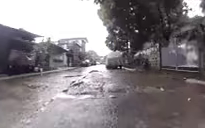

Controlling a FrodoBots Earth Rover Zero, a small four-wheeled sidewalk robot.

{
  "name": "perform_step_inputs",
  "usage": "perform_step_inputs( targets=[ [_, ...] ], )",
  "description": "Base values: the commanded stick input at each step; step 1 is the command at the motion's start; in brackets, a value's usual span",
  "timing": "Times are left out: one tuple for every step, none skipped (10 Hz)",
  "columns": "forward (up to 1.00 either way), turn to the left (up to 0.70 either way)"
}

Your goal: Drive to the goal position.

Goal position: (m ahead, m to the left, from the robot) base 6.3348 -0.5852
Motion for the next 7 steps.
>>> perform_step_inputs(
  targets=[
    [1.00, 0.00],
    [1.00, 0.00],
    [1.00, 0.00],
    [1.00, 0.00],
    [1.00, 0.00],
    [1.00, 0.00],
    [1.00, 0.00]
  ],
)
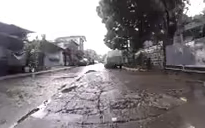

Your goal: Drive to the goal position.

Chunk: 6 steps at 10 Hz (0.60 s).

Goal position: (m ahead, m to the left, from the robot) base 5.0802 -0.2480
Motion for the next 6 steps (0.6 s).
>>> perform_step_inputs(
  targets=[
    [1.00, 0.00],
    [1.00, 0.00],
    [1.00, 0.14],
    [1.00, 0.13],
    [1.00, 0.00],
    [1.00, 0.00]
  ],
)
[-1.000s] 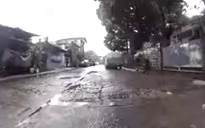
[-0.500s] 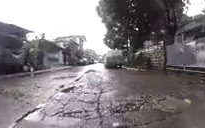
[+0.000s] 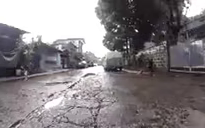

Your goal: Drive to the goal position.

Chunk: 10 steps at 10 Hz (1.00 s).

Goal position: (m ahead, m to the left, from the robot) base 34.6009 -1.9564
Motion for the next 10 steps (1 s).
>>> perform_step_inputs(
  targets=[
    [1.00, 0.00],
    [1.00, 0.00],
    [1.00, 0.00],
    [1.00, 0.00],
    [1.00, 0.00],
    [1.00, 0.00],
    [1.00, 0.00],
    [1.00, 0.00],
    [1.00, 0.00],
    [1.00, 0.00]
  ],
)
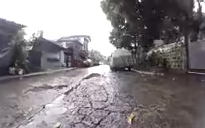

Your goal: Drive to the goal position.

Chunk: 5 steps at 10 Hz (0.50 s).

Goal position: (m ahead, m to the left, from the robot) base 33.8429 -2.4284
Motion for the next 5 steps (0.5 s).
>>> perform_step_inputs(
  targets=[
    [1.00, 0.00],
    [1.00, 0.00],
    [1.00, 0.00],
    [1.00, 0.00],
    [1.00, 0.00]
  ],
)
